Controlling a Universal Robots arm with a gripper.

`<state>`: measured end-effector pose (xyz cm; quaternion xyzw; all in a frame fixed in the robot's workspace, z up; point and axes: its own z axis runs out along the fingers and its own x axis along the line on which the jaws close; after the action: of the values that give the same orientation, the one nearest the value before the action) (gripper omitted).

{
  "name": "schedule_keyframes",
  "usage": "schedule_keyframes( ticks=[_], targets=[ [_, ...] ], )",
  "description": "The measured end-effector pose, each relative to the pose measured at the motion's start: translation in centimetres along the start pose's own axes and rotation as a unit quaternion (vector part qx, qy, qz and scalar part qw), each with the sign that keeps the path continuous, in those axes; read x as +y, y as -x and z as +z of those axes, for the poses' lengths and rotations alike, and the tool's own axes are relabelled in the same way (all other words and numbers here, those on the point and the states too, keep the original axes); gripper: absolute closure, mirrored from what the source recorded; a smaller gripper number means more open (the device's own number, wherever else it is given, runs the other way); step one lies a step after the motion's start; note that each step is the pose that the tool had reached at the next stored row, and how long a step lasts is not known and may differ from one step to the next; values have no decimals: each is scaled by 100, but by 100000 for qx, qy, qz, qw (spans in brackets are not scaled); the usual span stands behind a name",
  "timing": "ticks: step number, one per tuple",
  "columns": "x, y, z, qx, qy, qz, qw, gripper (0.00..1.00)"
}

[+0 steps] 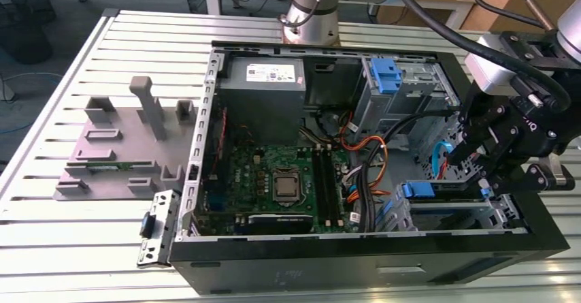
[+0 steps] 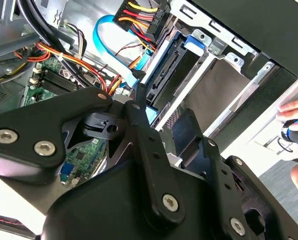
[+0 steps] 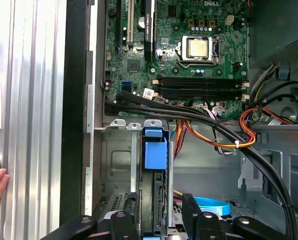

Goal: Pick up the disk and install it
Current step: 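Insert the first disk wire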

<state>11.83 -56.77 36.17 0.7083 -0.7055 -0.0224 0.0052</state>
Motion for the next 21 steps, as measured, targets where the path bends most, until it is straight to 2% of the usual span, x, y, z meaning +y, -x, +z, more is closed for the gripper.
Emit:
schedule_keyframes(
  ticks=[12, 18, 21],
  targets=[
    [2, 6, -56, -16, -3, 2, 100000, 52],
    [2, 109, -52, -6, -4, 2, 100000, 52],
    [-1, 126, -42, -9, -2, 3, 100000, 52]
  ],
)
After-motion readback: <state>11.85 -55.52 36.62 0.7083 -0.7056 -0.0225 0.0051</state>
